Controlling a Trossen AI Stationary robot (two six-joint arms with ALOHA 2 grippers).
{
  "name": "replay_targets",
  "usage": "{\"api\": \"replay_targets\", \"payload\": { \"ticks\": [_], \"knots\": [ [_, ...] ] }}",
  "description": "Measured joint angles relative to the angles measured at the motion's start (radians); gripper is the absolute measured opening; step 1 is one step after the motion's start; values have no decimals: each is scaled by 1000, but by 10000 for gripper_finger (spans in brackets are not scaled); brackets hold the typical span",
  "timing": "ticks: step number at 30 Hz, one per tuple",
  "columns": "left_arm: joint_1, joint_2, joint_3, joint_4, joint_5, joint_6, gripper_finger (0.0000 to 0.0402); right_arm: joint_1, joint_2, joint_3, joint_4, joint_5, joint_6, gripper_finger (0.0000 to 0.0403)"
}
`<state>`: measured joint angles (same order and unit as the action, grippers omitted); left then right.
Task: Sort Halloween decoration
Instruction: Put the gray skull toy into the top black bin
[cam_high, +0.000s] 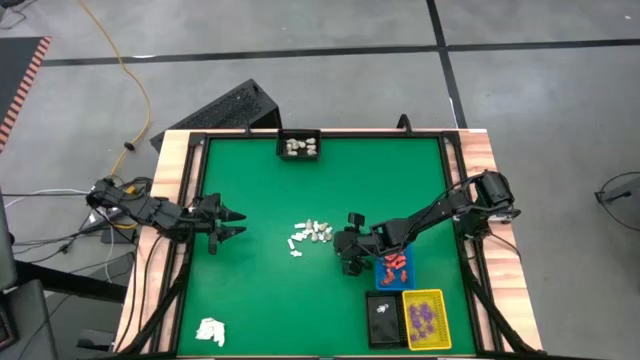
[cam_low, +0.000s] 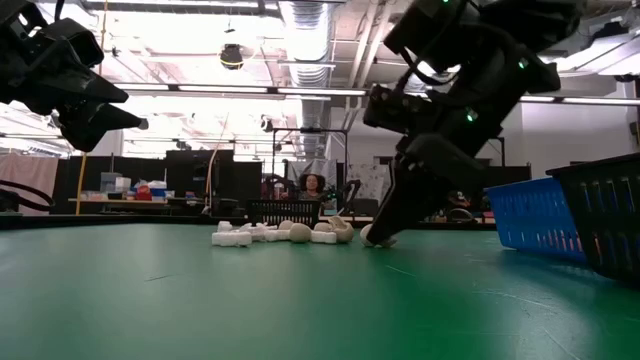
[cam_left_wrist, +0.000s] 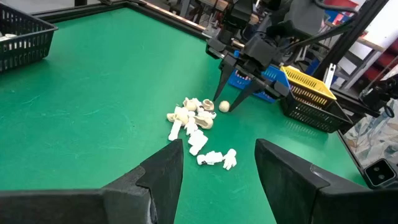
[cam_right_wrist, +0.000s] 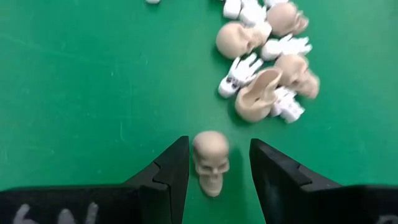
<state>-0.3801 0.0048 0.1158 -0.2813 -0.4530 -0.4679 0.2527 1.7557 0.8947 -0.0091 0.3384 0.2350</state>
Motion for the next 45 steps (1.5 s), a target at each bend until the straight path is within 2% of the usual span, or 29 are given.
{"api": "replay_targets", "payload": {
  "ticks": [10, 26, 34, 45],
  "knots": [
    [0, 0, 0, 0, -1, 0, 189, -1, -1, -55, 58, -3, 22, 152],
    [0, 0, 0, 0, -5, -3, 189, -13, -3, -56, 50, -46, 53, 33],
    [0, 0, 0, 0, -6, -4, 189, -13, -7, -56, 49, -47, 72, 31],
    [0, 0, 0, 1, -6, -4, 189, -34, -80, -59, 31, -56, 70, 32]
  ]
}}
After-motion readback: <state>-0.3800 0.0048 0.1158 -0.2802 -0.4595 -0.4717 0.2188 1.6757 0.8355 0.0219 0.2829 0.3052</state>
